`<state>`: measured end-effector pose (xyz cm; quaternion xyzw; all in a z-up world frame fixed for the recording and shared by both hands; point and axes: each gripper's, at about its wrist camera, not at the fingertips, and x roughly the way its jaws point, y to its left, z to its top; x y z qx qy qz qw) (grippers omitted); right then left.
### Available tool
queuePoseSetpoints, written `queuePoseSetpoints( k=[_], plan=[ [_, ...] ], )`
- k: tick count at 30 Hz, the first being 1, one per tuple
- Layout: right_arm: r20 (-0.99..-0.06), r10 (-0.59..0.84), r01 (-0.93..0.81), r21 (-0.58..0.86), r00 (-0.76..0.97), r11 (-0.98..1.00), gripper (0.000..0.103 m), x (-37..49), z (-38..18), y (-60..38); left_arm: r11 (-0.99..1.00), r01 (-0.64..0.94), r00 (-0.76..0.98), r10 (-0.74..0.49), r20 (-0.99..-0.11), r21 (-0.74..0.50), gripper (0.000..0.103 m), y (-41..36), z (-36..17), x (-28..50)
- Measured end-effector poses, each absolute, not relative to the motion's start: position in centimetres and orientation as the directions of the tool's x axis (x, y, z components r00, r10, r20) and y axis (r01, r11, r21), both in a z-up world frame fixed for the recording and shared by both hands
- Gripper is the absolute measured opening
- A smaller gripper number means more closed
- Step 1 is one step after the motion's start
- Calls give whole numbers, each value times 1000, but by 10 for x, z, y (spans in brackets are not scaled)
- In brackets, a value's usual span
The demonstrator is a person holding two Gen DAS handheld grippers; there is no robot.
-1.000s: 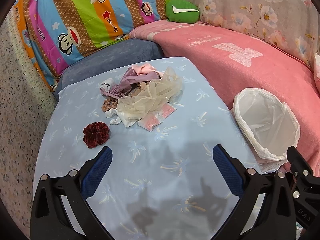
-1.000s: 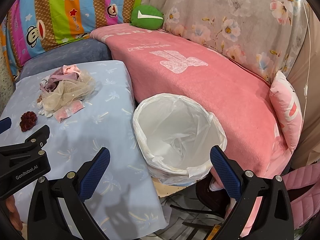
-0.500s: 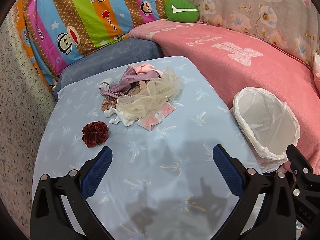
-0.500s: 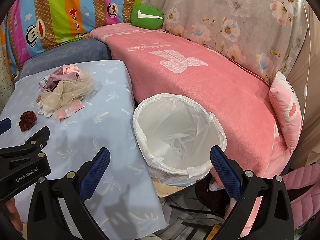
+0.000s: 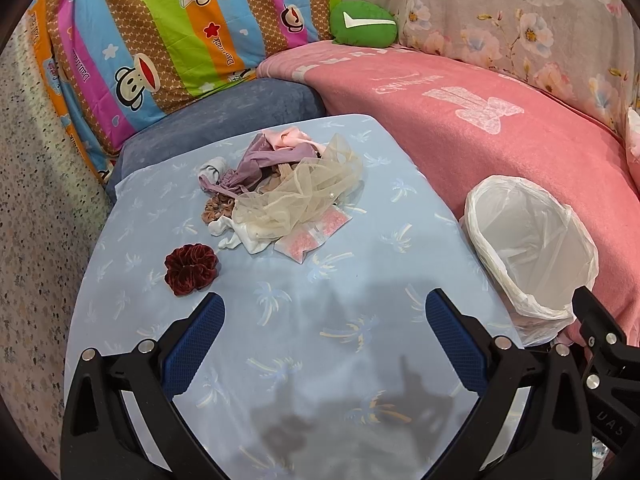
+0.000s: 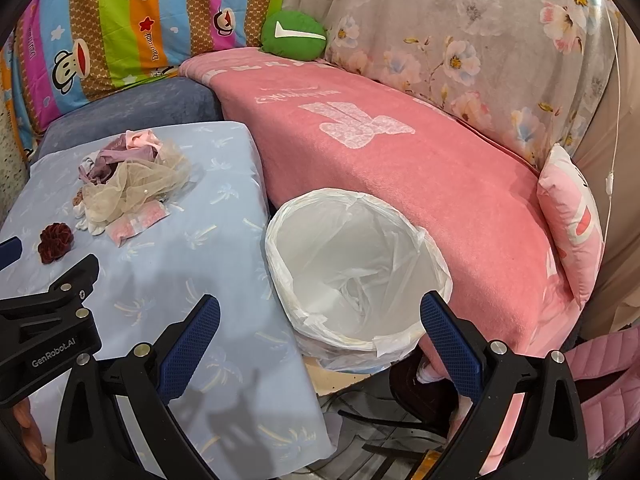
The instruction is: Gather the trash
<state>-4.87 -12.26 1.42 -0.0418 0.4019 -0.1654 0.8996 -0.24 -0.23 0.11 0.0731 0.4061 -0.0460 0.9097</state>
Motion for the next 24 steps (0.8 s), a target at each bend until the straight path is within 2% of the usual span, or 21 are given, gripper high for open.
queuePoseSetpoints(
  k=[24],
  plan=[
    [-707,-335,276,-202,623,940,97,-47,17,-124,984,152,668,-34,-743,92,96,-4,5,-2]
  ],
)
